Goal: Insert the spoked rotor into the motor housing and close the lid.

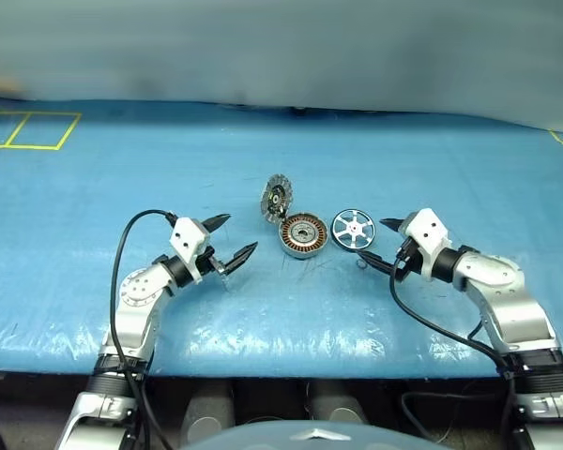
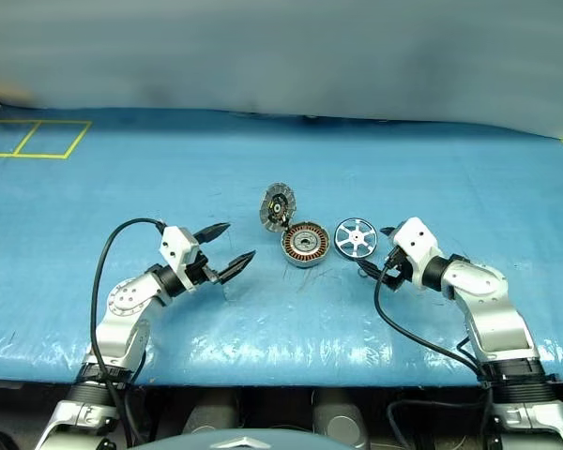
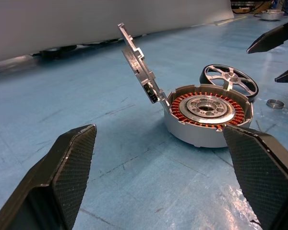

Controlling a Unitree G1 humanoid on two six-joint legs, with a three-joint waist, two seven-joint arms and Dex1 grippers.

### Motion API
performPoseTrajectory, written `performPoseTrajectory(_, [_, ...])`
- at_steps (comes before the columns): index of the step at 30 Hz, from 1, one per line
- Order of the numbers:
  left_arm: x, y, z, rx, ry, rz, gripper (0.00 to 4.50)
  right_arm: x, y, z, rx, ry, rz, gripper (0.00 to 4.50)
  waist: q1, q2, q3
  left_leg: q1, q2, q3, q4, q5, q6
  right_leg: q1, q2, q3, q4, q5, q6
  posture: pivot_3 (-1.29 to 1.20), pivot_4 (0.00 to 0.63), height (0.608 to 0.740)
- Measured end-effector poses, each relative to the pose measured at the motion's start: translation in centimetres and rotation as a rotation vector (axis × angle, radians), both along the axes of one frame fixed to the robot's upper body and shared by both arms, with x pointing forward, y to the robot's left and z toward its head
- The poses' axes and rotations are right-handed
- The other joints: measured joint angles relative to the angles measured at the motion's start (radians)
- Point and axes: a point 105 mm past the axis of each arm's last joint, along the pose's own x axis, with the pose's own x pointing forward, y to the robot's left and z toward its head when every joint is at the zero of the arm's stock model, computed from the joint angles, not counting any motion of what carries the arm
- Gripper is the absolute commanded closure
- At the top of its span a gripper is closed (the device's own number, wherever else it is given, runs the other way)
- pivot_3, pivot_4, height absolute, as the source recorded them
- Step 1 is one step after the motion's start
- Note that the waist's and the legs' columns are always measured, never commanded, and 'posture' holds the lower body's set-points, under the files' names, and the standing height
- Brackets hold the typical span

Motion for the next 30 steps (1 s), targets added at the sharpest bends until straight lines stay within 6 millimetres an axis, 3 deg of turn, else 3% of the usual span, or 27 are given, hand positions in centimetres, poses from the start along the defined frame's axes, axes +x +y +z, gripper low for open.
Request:
performPoseTrajectory(5, [0.1, -0.2, 0.1, 0.002, -0.005, -0.007, 0.0, 0.7, 0.7, 1.9, -0.246, -0.008, 0.156, 0.02, -0.003, 0.0, 0.0, 0.001, 0.0, 0.0, 0.0, 0.0, 0.0, 0.0, 0.0, 0.0, 0.0, 0.0, 0.0, 0.0, 0.15, 0.74])
performPoseTrajectory(12, [0.1, -0.4, 0.0, -0.007, -0.006, 0.0, 0.0, 2.0, 6.8, 5.2, -0.512, -0.099, 0.522, 0.02, -0.004, 0.0, 0.001, 0.001, 0.0, 0.0, -0.001, 0.0, 0.0, 0.0, 0.0, 0.0, 0.0, 0.0, 0.0, 0.0, 0.15, 0.74])
performPoseTrajectory(18, [-0.4, 0.0, -0.9, -0.011, 0.023, 0.026, 0.0, 2.1, 9.6, 2.4, -0.66, -0.015, 0.751, 0.02, 0.005, 0.0, 0.001, -0.002, 0.0, 0.0, -0.001, 0.0, 0.001, -0.003, -0.001, -0.001, -0.001, 0.001, -0.004, 0.0, 0.15, 0.74])
performPoseTrajectory(30, [-1.0, 0.3, -1.5, -0.015, 0.039, 0.06, 0.0, 3.3, 10.4, 0.0, -0.73, 0.048, 0.832, 0.02, 0.003, 0.0, 0.001, -0.002, 0.0, -0.001, -0.001, 0.0, 0.0, -0.003, -0.001, -0.002, 0.0, 0.003, -0.006, 0.0, 0.15, 0.74])
